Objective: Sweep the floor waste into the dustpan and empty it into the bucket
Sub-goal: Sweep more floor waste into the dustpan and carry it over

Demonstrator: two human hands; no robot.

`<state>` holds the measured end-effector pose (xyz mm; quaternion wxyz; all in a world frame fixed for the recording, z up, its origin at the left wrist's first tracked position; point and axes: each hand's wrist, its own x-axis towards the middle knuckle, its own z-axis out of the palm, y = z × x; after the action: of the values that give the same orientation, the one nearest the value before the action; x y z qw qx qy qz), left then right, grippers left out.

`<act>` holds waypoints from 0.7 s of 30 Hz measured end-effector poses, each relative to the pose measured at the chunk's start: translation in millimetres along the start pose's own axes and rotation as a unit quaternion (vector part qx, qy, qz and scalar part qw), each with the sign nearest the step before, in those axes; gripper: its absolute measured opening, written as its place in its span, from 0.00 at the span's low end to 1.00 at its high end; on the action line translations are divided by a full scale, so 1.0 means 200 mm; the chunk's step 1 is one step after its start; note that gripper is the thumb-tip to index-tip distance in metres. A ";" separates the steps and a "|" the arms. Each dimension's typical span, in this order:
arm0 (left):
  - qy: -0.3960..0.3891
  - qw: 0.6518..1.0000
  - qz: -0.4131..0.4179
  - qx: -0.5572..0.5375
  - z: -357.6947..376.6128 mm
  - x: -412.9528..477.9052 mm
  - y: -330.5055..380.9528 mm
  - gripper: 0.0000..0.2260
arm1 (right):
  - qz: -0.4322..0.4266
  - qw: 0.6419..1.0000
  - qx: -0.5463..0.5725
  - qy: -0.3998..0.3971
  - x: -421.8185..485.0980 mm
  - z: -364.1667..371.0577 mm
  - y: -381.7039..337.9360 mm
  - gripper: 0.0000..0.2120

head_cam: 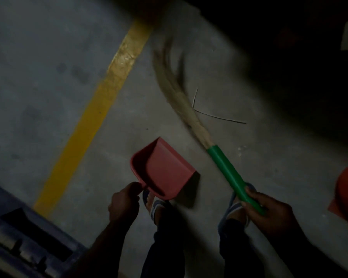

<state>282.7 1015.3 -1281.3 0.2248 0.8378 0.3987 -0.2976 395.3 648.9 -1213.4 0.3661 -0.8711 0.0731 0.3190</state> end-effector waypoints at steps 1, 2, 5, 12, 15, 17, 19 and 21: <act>-0.007 1.000 0.006 -0.011 0.00 0.01 0.02 0.20 | -0.004 0.999 0.034 -0.008 0.07 0.03 -0.07 0.23; -0.015 1.000 0.009 -0.022 0.01 0.01 0.03 0.18 | -0.007 0.998 0.059 -0.023 0.16 0.07 -0.16 0.20; -0.014 0.999 0.018 -0.036 0.04 0.03 0.05 0.22 | -0.051 0.991 0.107 -0.064 0.46 0.28 -0.48 0.20; 0.010 1.000 0.023 -0.017 0.09 0.08 -0.01 0.21 | 0.090 0.967 0.220 -0.095 0.83 0.64 -0.95 0.17; 0.029 0.999 0.021 -0.003 0.11 0.11 -0.04 0.23 | 0.148 0.949 0.275 -0.046 0.66 0.66 -0.82 0.15; 0.035 0.999 0.017 -0.005 0.11 0.13 -0.06 0.22 | 0.168 0.944 0.284 -0.015 0.49 0.66 -0.67 0.13; 0.033 0.999 0.020 -0.014 0.12 0.15 -0.07 0.20 | 0.166 0.947 0.275 0.011 0.30 0.63 -0.56 0.11; 0.022 0.999 0.034 -0.022 0.12 0.16 -0.07 0.18 | 0.155 0.950 0.270 0.028 0.08 0.59 -0.51 0.11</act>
<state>280.5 1025.5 -1321.2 0.2441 0.8519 0.3815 -0.2629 385.6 804.2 -1225.6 0.5312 -0.7267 0.3006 0.3153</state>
